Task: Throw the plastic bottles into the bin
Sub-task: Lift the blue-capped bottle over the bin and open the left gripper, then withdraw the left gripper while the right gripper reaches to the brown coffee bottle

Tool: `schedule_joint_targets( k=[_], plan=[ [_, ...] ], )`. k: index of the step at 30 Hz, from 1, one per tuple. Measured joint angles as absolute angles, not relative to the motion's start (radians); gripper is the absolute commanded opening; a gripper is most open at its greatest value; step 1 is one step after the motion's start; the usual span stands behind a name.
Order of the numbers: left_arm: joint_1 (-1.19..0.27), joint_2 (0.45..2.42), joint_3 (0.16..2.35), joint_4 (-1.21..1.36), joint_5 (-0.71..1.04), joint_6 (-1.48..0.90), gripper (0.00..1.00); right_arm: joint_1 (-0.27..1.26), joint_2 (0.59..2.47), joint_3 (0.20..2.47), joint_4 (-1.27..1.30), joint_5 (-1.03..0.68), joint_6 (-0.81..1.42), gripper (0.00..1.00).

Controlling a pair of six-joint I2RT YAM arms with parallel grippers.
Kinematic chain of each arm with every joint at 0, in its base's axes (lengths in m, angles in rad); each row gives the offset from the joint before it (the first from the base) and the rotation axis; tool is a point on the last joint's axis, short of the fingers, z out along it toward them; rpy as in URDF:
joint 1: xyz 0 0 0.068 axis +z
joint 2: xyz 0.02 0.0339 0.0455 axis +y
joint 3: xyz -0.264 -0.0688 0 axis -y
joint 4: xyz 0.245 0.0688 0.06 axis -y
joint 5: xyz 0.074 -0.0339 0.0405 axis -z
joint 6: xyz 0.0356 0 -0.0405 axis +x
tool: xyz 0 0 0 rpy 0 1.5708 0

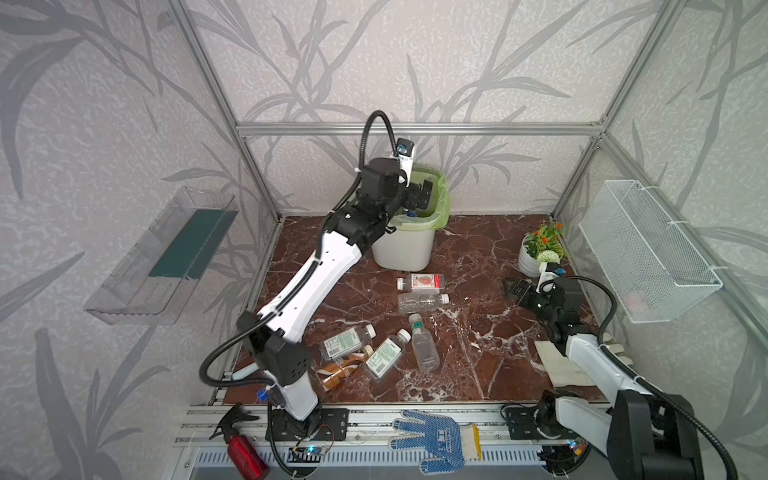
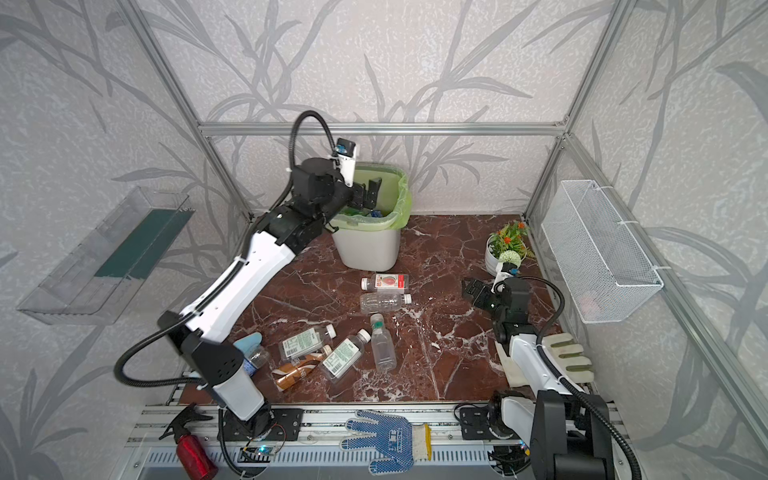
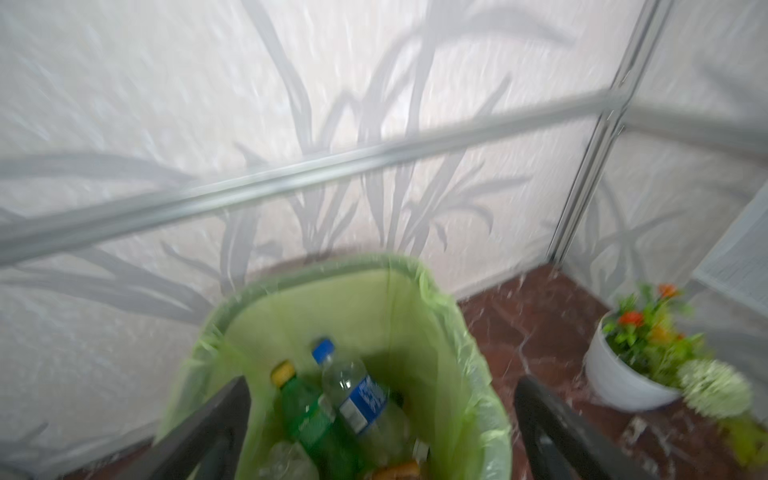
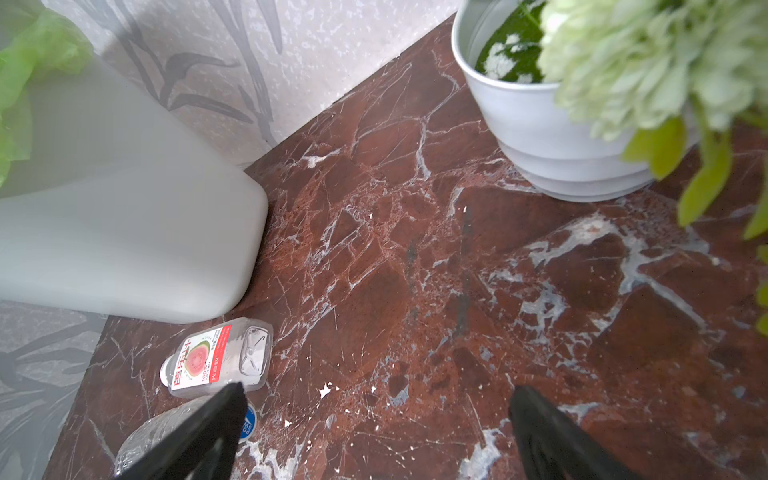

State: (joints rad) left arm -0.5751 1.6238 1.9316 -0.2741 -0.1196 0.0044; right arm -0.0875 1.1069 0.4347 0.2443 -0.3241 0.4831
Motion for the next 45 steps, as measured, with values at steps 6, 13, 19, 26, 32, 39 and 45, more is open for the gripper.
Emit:
schedule_joint_targets(
  k=[6, 13, 19, 26, 32, 39, 45],
  plan=[
    [-0.577, 1.351, 1.723, -0.064, -0.159, 0.006, 0.99, -0.084, 1.113, 0.435, 0.246, -0.345, 0.487, 0.99],
    [-0.562, 1.23, 1.349, -0.028, -0.29, -0.011, 0.99, 0.014, 1.14, 0.495, 0.239, -0.344, 0.456, 0.99],
    [-0.495, 1.153, 1.09, -0.123, -0.391, -0.08, 0.99, 0.199, 1.205, 0.588, 0.234, -0.302, 0.38, 0.99],
    [-0.344, 0.964, 0.945, -0.187, -0.458, -0.201, 0.99, 0.498, 1.369, 0.742, 0.234, -0.245, 0.238, 0.99],
    [-0.229, 0.895, 0.899, -0.243, -0.459, -0.278, 0.99, 0.729, 1.503, 0.881, 0.22, -0.228, 0.085, 0.96],
    [-0.169, 0.884, 0.86, -0.318, -0.449, -0.365, 0.99, 0.997, 1.654, 1.052, 0.169, -0.25, -0.128, 0.86],
    [-0.147, 0.878, 0.847, -0.348, -0.438, -0.404, 0.99, 1.147, 1.816, 1.176, 0.103, -0.292, -0.276, 0.77]
  ],
)
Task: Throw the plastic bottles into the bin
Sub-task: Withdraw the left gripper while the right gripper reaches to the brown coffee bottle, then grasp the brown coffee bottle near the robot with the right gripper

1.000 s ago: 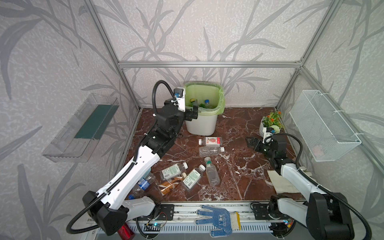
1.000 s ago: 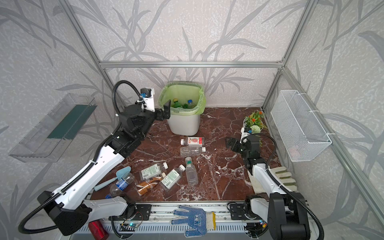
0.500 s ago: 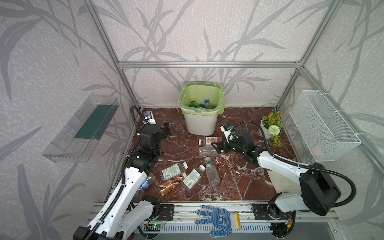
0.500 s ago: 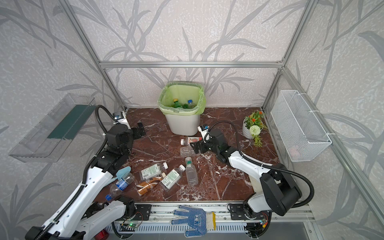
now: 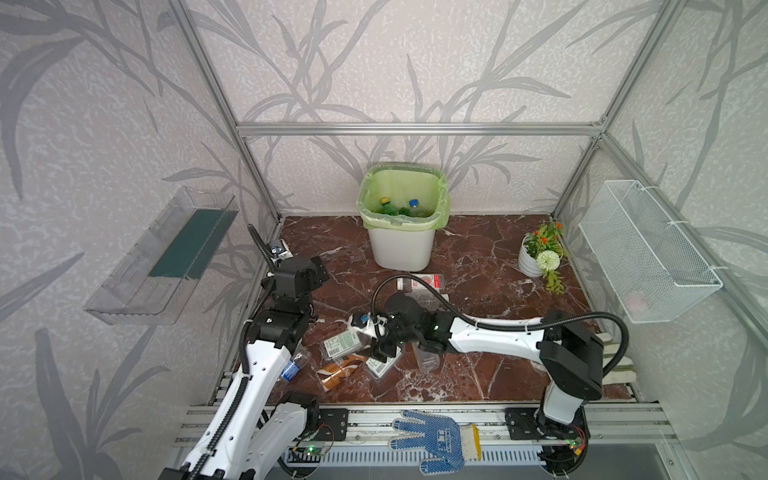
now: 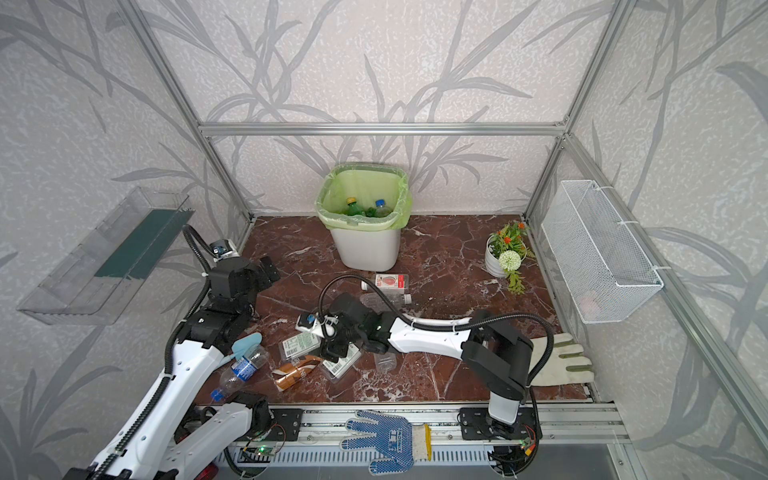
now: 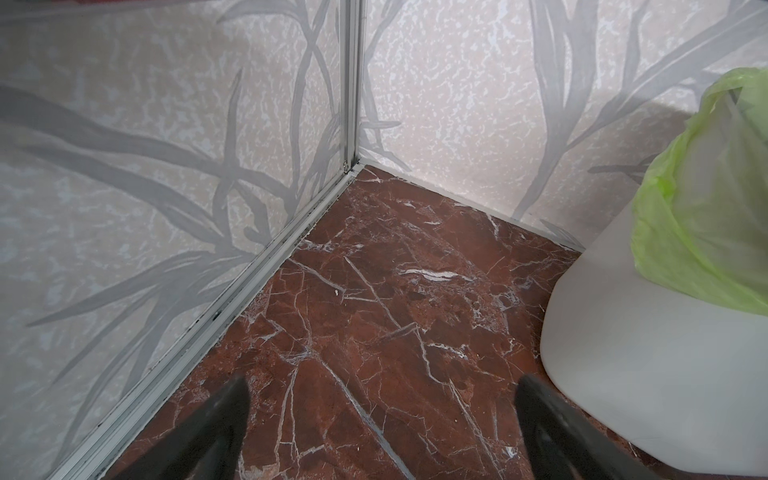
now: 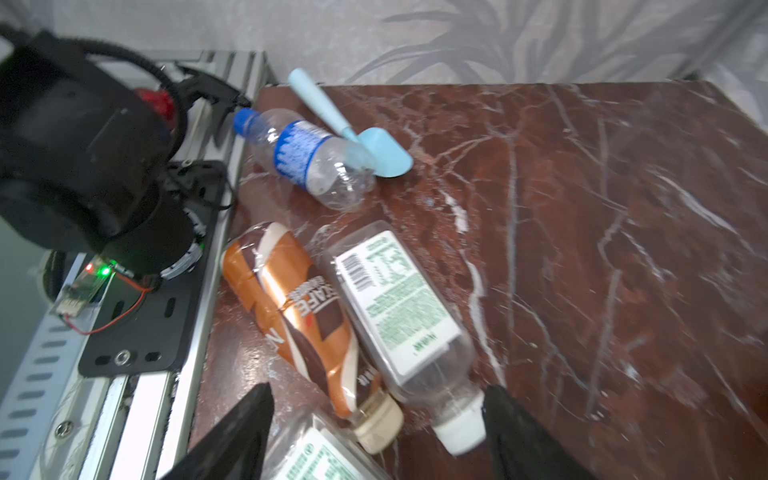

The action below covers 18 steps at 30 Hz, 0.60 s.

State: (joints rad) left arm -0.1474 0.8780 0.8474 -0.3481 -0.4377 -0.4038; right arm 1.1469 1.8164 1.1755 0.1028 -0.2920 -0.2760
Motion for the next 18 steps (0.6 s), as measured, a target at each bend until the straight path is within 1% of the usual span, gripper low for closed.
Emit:
schedule_joint_targets(
  k=[7, 18],
  plan=[
    [-0.134, 0.875, 0.847, -0.355, -0.417, -0.423, 0.99, 1.216, 1.94, 1.272, 0.028, -0.324, -0.413, 0.76],
    [-0.121, 0.892, 0.847, -0.367, -0.37, -0.439, 0.99, 1.236, 2.071, 1.407, -0.021, -0.358, -0.517, 0.76]
  ],
)
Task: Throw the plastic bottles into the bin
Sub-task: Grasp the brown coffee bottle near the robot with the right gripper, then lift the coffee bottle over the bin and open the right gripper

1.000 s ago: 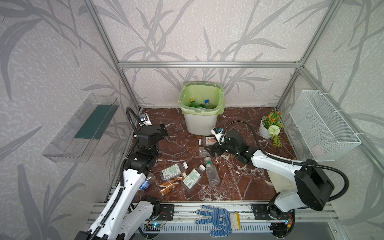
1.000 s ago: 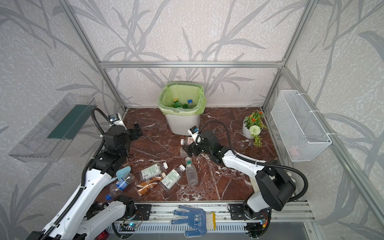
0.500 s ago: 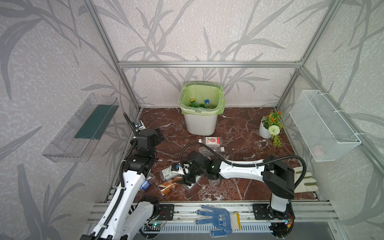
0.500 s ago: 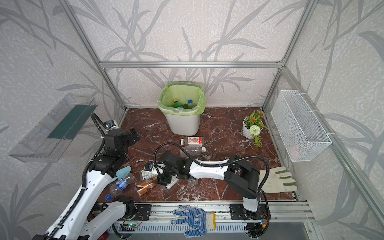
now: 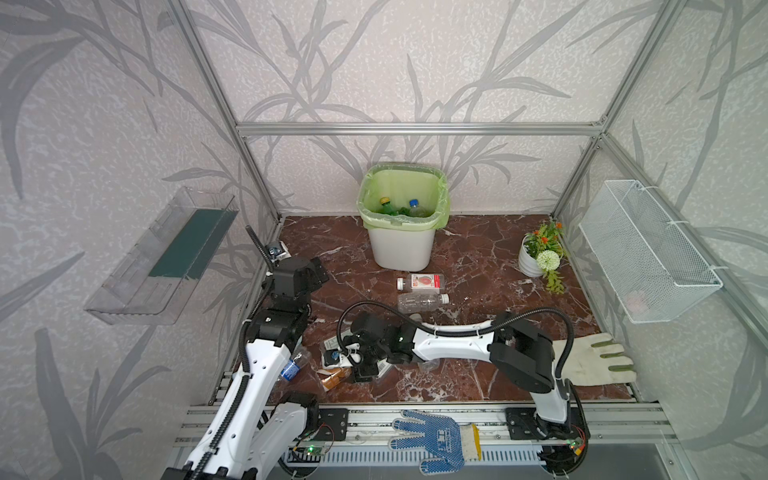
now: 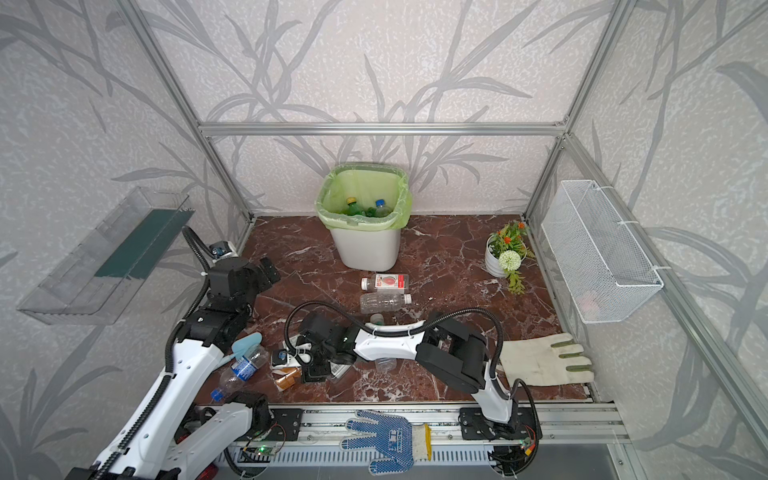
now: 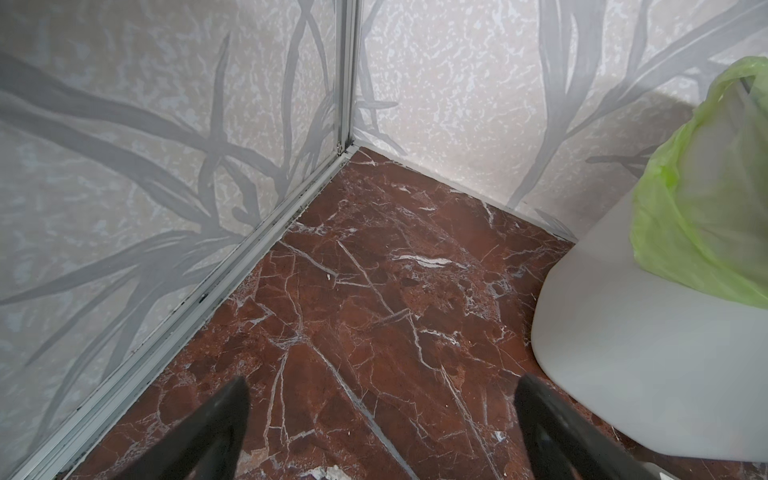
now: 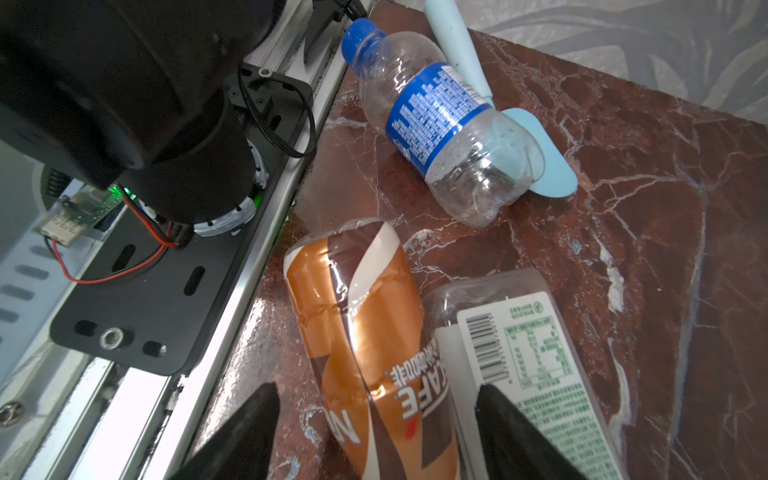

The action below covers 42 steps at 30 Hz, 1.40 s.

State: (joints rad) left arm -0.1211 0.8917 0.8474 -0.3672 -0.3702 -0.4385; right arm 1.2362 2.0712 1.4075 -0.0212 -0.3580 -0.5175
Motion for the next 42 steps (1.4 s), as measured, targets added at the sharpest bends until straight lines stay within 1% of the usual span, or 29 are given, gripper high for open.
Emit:
schedule_joint_targets(
  k=[5, 11, 16, 21, 26, 32, 38, 42],
  plan=[
    [-0.116, 0.904, 0.847, -0.368, -0.348, -0.443, 0.99, 1.251, 2.138, 1.469, -0.048, -0.356, -0.55, 0.75],
    [-0.115, 0.917, 0.847, -0.369, -0.333, -0.446, 0.99, 1.262, 2.196, 1.537, -0.089, -0.347, -0.58, 0.7],
    [-0.115, 0.921, 0.847, -0.371, -0.323, -0.446, 0.99, 1.264, 2.21, 1.564, -0.105, -0.337, -0.597, 0.59],
    [-0.111, 0.923, 0.847, -0.374, -0.316, -0.446, 0.99, 1.266, 2.21, 1.565, -0.104, -0.327, -0.601, 0.5],
    [-0.11, 0.923, 0.847, -0.374, -0.312, -0.446, 0.99, 1.266, 2.183, 1.519, -0.072, -0.321, -0.595, 0.48],
    [-0.107, 0.923, 0.848, -0.386, -0.312, -0.447, 0.99, 1.266, 2.062, 1.421, -0.059, -0.31, -0.577, 0.46],
    [-0.102, 0.947, 0.848, -0.42, -0.313, -0.447, 0.99, 1.242, 1.794, 1.342, -0.041, -0.293, -0.542, 0.46],
    [-0.102, 0.961, 0.848, -0.437, -0.31, -0.445, 0.99, 1.18, 1.605, 1.341, -0.002, -0.262, -0.521, 0.46]
  ],
)
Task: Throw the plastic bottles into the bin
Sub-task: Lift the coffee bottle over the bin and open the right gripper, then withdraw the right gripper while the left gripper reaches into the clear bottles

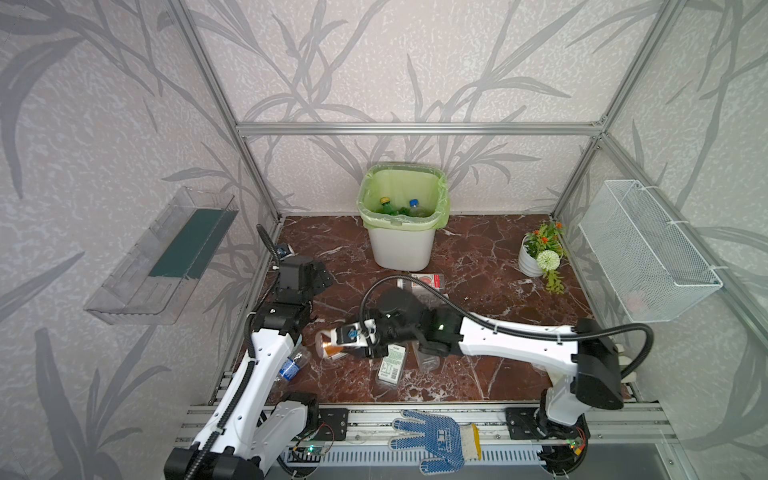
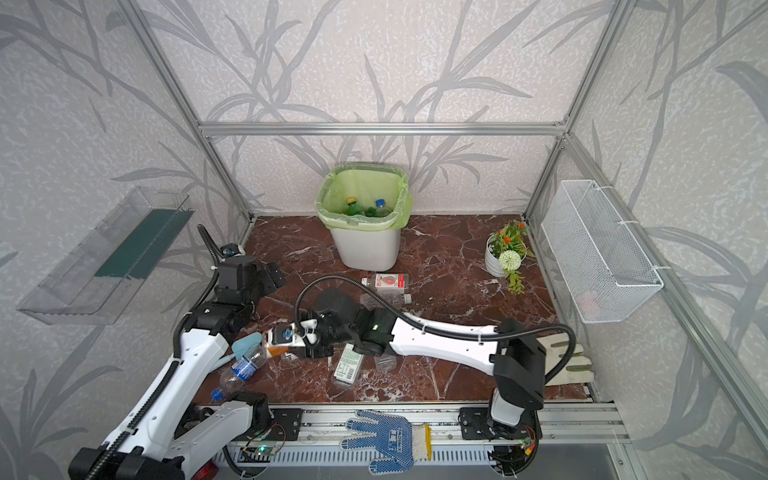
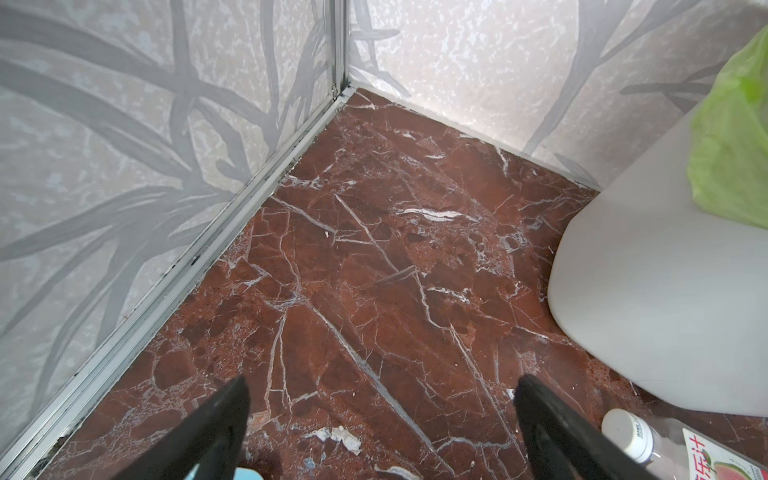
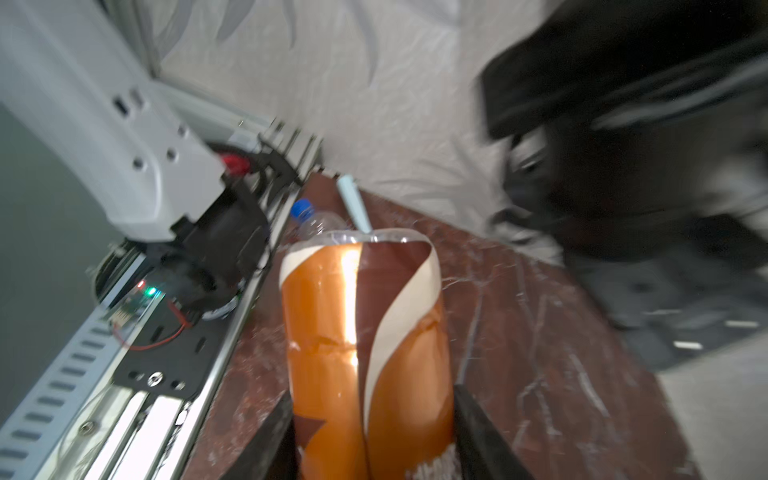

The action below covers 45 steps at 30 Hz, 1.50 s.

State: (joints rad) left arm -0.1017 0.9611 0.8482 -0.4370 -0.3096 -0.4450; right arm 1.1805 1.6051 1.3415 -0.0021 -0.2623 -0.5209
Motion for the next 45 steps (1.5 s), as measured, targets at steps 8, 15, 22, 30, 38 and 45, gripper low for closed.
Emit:
schedule_joint_targets(
  k=[8, 15, 22, 30, 38, 45],
  plan=[
    [-0.102, 0.983, 0.848, -0.432, -0.305, -0.417, 0.99, 1.043, 1.367, 1.394, 0.112, -0.103, -0.542, 0.47],
    [-0.102, 1.067, 0.848, -0.421, -0.284, -0.393, 0.99, 0.832, 1.42, 1.555, 0.234, -0.107, -0.452, 0.46],
    [-0.101, 1.082, 0.848, -0.41, -0.263, -0.389, 0.99, 0.628, 1.886, 1.969, 0.127, -0.175, -0.211, 0.54],
    [-0.101, 1.07, 0.85, -0.419, -0.26, -0.368, 0.99, 0.557, 2.065, 2.078, -0.087, -0.126, -0.08, 0.99],
    [-0.127, 1.032, 0.85, -0.42, -0.258, -0.338, 0.99, 0.574, 1.717, 2.006, 0.041, -0.094, -0.073, 0.99],
    [-0.383, 1.063, 0.895, -0.459, -0.321, -0.307, 0.99, 0.511, 1.441, 1.674, 0.08, -0.023, -0.041, 0.99]
  ],
)
